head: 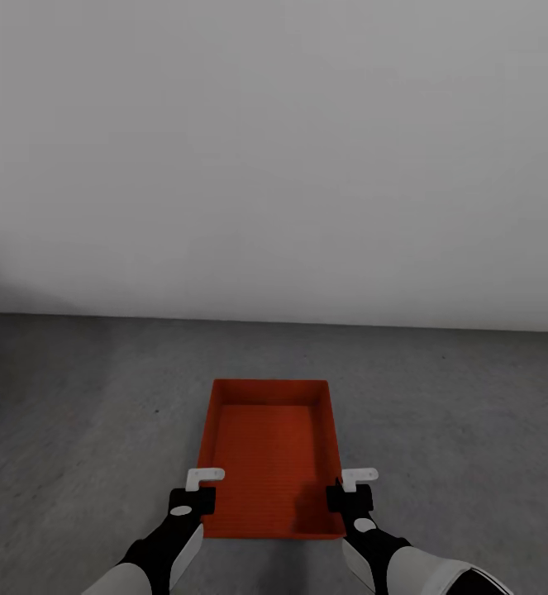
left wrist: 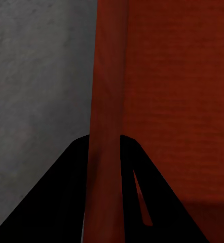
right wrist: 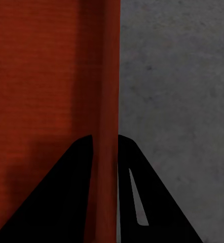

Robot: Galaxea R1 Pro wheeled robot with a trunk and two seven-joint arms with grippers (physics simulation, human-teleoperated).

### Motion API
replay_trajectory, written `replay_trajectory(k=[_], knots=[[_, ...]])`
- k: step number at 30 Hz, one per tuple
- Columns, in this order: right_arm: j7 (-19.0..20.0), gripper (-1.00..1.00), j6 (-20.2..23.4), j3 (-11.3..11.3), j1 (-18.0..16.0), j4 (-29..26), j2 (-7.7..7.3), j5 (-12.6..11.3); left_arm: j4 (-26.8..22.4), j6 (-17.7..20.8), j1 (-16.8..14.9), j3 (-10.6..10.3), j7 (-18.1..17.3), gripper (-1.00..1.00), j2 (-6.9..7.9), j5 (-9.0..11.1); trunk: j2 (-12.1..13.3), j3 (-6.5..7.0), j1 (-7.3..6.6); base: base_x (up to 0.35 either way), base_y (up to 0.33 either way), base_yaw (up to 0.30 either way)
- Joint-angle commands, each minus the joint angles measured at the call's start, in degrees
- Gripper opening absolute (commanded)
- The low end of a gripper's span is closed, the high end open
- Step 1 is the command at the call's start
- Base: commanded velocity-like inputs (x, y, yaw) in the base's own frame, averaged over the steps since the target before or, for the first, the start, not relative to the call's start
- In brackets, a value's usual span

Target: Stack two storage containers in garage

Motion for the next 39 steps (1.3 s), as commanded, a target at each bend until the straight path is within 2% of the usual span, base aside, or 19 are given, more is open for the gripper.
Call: replay_trajectory(k=[1,31,32,34,39], knots=[[-0.37,-1.00,-0.60,-5.08,-0.03,0.68,-0.01,-2.09,-0.52,-0.35,-0.04,1.04,0.63,-1.00,0.06,1.62,-0.02,-0.04,-0.01,0.000,0.000,0.000],[-0.46,-1.00,-0.60,-5.08,-0.02,0.68,-0.01,-2.11,-0.52,-0.35,-0.04,1.12,0.63,-1.00,0.10,1.64,-0.02,-0.72,-0.01,0.000,0.000,0.000],[-0.55,-1.00,-0.34,0.26,-0.11,0.23,0.36,-0.69,-0.52,-0.10,-0.04,-0.11,0.55,-1.00,0.15,0.79,-0.02,-0.73,-0.01,0.000,0.000,0.000],[-0.55,-1.00,-0.34,1.25,-0.11,0.61,0.47,-0.69,-0.06,-0.35,-0.04,-1.42,0.56,-1.00,0.15,1.81,-0.02,-0.73,-0.01,0.000,0.000,0.000],[-0.55,-1.00,-0.34,1.29,-0.10,0.65,0.50,-0.65,-0.18,-0.35,-0.04,-3.13,0.54,-1.00,0.53,3.51,-0.02,-0.73,-0.01,0.000,0.000,0.000]])
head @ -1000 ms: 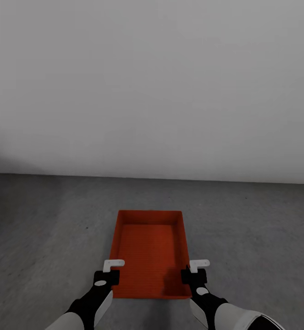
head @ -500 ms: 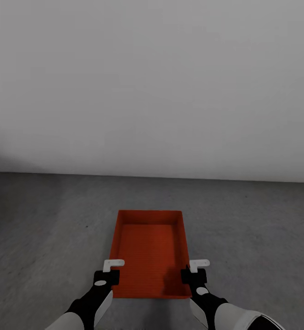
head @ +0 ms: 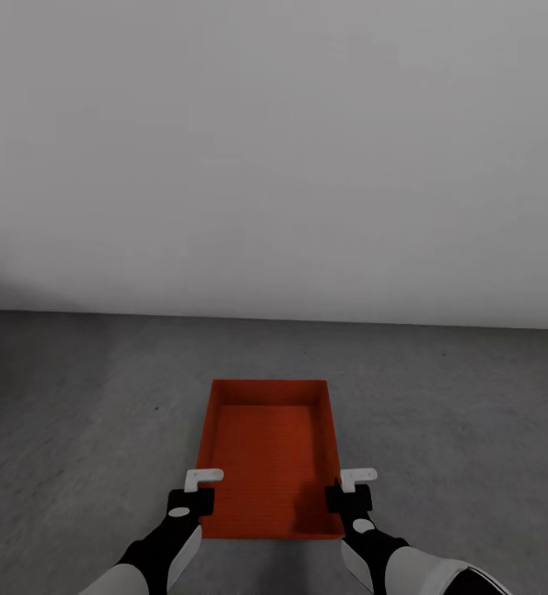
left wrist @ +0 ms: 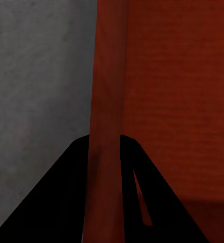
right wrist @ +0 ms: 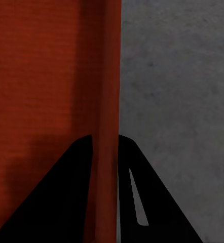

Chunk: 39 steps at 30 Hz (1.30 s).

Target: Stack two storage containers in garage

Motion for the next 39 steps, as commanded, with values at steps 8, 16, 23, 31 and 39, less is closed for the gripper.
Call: replay_trajectory(k=[8,16,23,31,39], knots=[[-0.11,-1.00,0.02,-0.49,-0.01,0.10,-0.10,0.00,-0.32,0.18,-0.05,-0.21,0.43,-1.00,-0.40,0.38,-0.02,-0.05,-0.01,0.000,0.000,0.000],[-0.11,-1.00,0.06,-1.15,0.00,0.10,-0.21,1.49,-0.16,0.19,-0.05,0.28,0.43,-1.00,-0.58,-0.04,-0.02,-0.09,-0.01,0.000,0.000,0.000],[-0.33,-1.00,0.17,-3.99,-0.01,0.10,-0.18,4.58,0.03,0.19,-0.05,0.77,0.43,-1.00,-0.66,-0.39,-0.02,-0.60,-0.01,0.000,0.000,0.000],[-0.54,-1.00,0.11,-1.05,-0.01,0.10,-0.19,-0.29,-0.77,0.20,-0.05,4.21,0.43,-1.00,-0.71,-0.91,-0.02,-1.33,-0.01,0.000,0.000,0.000],[-0.54,-1.00,0.10,-1.05,-0.01,0.10,-0.18,-0.29,-0.77,0.20,-0.05,4.21,0.44,-1.00,-0.71,-0.91,-0.02,-1.97,-0.01,0.000,0.000,0.000]])
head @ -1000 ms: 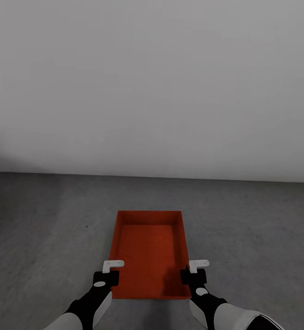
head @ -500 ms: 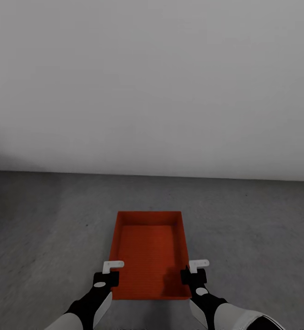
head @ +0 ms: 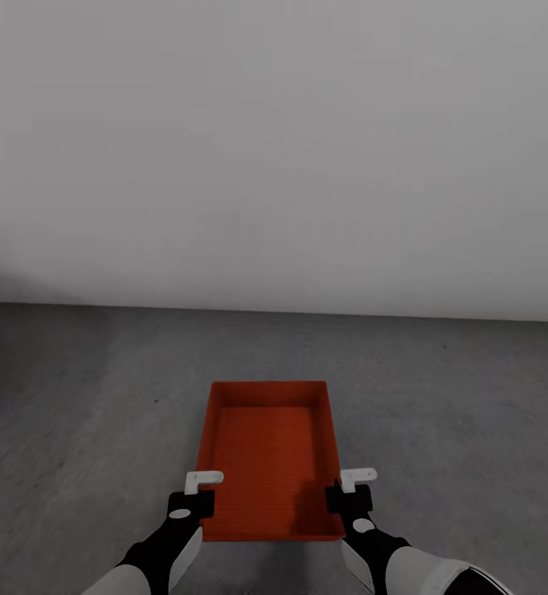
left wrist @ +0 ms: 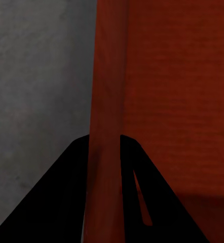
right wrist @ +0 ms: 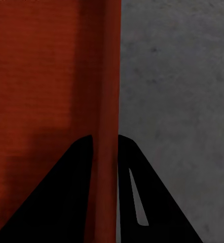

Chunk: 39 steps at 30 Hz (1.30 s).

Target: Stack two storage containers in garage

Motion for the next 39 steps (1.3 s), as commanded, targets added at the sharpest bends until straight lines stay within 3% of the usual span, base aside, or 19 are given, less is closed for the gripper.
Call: replay_trajectory(k=[1,16,31,39], knots=[[-0.57,-1.00,-0.63,-0.02,0.00,0.21,-0.02,-2.04,-1.62,0.21,-0.05,1.21,0.61,-1.00,-0.01,1.56,-0.02,-0.07,-0.01,0.000,0.000,0.000],[-0.58,-1.00,-0.59,-0.02,0.00,0.21,0.02,-2.04,-1.62,0.21,-0.05,1.21,0.61,-1.00,0.01,1.56,-0.02,-0.12,-0.01,0.000,0.000,0.000],[-0.57,-1.00,-0.63,-0.02,0.00,0.21,0.04,-2.04,-1.62,0.19,-0.05,1.21,0.62,-1.00,0.01,1.56,-6.03,-2.81,3.28,0.000,0.000,0.000],[-0.57,-1.00,-0.63,-0.02,0.00,0.21,-0.01,-2.04,-1.62,0.20,-0.05,1.21,0.64,-1.00,0.01,1.56,-6.03,-2.81,3.28,0.000,0.000,0.000]])
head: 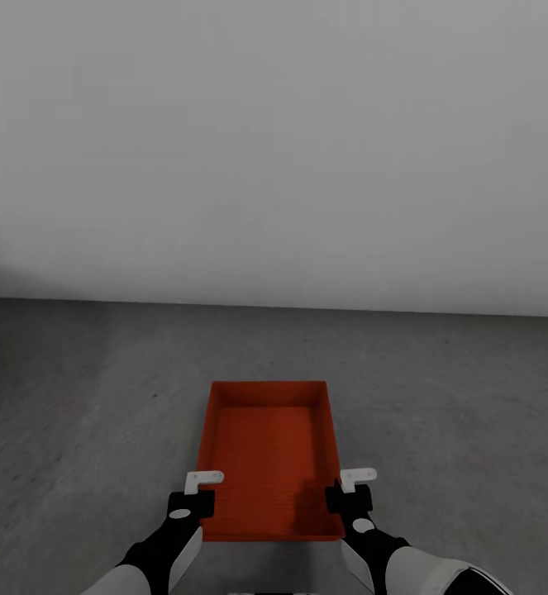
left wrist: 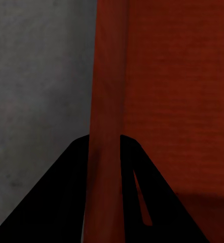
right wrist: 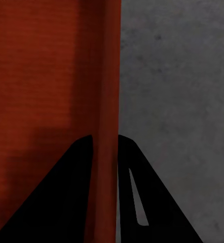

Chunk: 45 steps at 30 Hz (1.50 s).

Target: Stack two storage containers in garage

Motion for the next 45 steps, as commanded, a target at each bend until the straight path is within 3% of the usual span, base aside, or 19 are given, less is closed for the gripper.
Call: replay_trajectory(k=[1,30,31,45], knots=[[-0.55,-1.00,-0.58,-0.01,0.00,0.21,-0.02,-2.06,-1.62,0.21,-0.05,1.22,0.61,-1.00,0.01,1.56,-0.02,-0.04,-0.01,0.000,0.000,0.000],[-0.46,-1.00,-0.64,-0.01,0.00,0.21,-0.13,-1.98,-1.66,0.12,-0.05,1.11,0.45,-1.00,-0.17,1.47,-0.02,-0.04,-0.01,0.000,0.000,0.000],[-0.46,1.00,-0.63,-0.01,0.00,0.21,-0.13,-1.98,-1.54,0.15,-0.05,1.10,0.44,1.00,-0.17,1.50,-0.02,-0.04,-0.01,0.000,0.000,0.000],[-0.51,1.00,-0.71,-0.01,0.00,0.21,-0.03,-1.98,-1.75,0.13,-0.05,1.13,0.46,1.00,-0.09,1.48,-0.02,-0.04,-0.01,0.000,0.000,0.000]])
